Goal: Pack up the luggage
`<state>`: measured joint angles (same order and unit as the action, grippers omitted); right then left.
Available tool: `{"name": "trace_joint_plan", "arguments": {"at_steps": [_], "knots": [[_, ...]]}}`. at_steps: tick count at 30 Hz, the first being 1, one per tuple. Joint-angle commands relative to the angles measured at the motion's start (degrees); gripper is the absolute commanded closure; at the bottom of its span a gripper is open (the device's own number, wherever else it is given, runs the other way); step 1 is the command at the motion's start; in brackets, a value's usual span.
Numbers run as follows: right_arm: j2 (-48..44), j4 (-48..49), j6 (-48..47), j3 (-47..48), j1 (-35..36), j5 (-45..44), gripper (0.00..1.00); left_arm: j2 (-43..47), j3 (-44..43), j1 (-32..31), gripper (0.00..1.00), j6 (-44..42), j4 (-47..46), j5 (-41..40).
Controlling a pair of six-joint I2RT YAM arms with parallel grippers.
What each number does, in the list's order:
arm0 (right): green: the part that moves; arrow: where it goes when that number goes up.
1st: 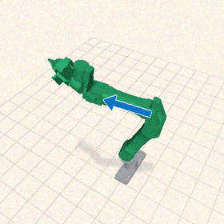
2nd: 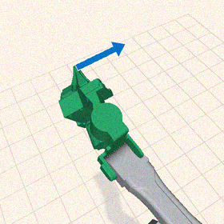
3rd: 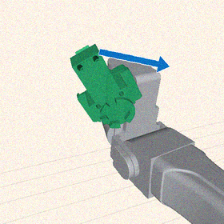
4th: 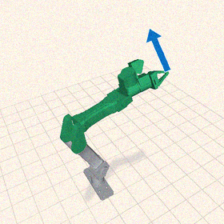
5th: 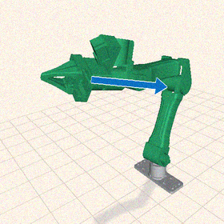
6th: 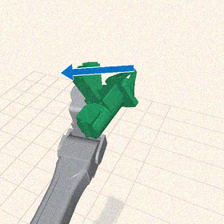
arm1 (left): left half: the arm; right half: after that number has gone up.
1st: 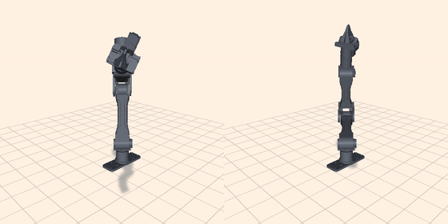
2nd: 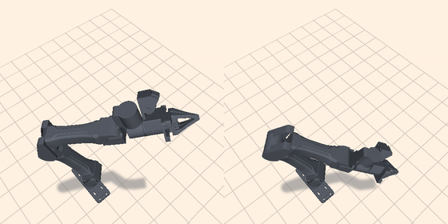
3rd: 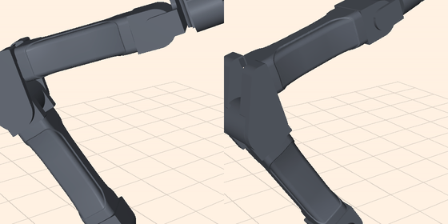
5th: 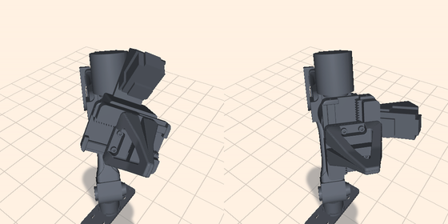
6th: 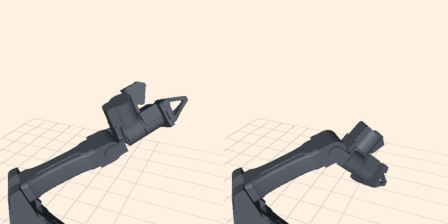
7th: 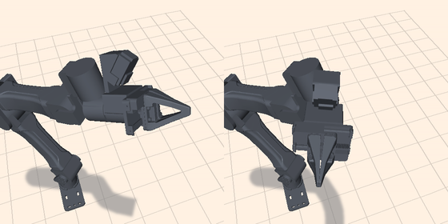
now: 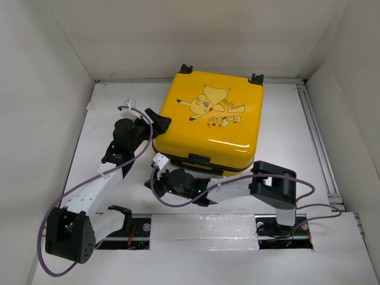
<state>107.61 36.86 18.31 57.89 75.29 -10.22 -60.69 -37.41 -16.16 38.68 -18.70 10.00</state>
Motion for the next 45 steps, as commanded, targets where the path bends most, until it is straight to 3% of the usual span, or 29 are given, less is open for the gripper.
{"name": "trace_joint_plan", "arguments": {"at_steps": [1, 4, 9, 14, 15, 18, 19, 21, 24, 25, 26, 29, 30, 33, 35, 39, 45], "knots": [[4.6, 10.9, -2.5, 5.8, -0.1, 3.5, 1.00, 1.4, 0.6, -3.3, 0.10, 4.5, 3.6, 16.5], [6.2, 11.7, -2.5, 8.8, -0.7, 5.0, 1.00, 2.8, -3.2, -3.3, 0.08, 2.1, 9.3, 16.5], [-4.3, 9.9, -0.6, -4.9, -0.2, 4.4, 1.00, 9.1, -5.0, -3.3, 0.07, 3.3, 10.7, 3.6], [-25.6, -8.6, 2.5, -13.9, -2.0, -1.5, 0.98, 6.3, -7.1, -0.7, 0.07, 4.0, 7.3, -7.9], [-28.9, -11.3, 3.3, -15.0, -3.7, -3.1, 0.96, 4.8, -7.7, 0.2, 0.07, 4.0, 6.3, -7.9], [-43.0, -21.5, 5.2, -18.2, -6.8, -11.4, 0.76, -1.5, -8.7, 4.4, 0.07, 7.3, 2.3, -4.8], [-49.6, -24.4, 5.8, -18.9, -10.2, -13.8, 0.64, -3.1, -8.7, 4.5, 0.07, 8.0, 0.7, -5.5], [-55.4, -31.2, 6.3, -19.0, -15.6, -18.0, 0.53, -7.1, -9.6, 4.5, 0.07, 8.0, -0.1, -7.7], [-61.4, -35.2, 6.3, -19.0, -33.7, -17.1, 0.47, -9.3, -7.8, 4.5, 0.07, 9.8, -4.4, -6.0], [-61.4, -35.8, 6.3, -18.3, -39.2, -15.5, 0.53, -9.3, -6.1, 3.4, 0.07, 10.5, -5.4, -6.7], [-60.3, -35.8, 7.1, -16.9, -49.8, -12.1, 0.62, -9.3, -5.5, 3.4, 0.07, 10.5, -5.4, -7.7], [-52.1, -35.8, 9.8, -14.6, -67.6, -2.0, 0.84, -6.6, -2.0, 2.5, 0.10, 10.5, -5.9, -11.9], [-49.5, -35.8, 10.5, -12.8, -70.9, 0.7, 0.94, -5.5, -0.4, 2.5, 0.12, 10.5, -7.2, -12.5], [-41.2, -33.4, 12.2, -11.7, -77.6, 6.9, 0.98, -0.8, 5.7, 2.0, 0.20, 10.5, -7.8, -15.5], [-37.0, -30.8, 12.2, -11.7, -78.3, 7.8, 0.98, 2.0, 9.9, 2.0, 0.29, 10.5, -7.8, -16.3], [-26.8, -28.6, 10.2, -8.4, -76.0, 20.7, 0.95, 4.1, 15.9, 2.0, 0.44, 10.5, -9.7, -13.8], [-11.5, -29.3, 6.2, 7.4, -64.1, 25.9, 0.95, 6.9, 20.3, 2.0, 0.51, 9.3, -11.0, -11.3]]}}
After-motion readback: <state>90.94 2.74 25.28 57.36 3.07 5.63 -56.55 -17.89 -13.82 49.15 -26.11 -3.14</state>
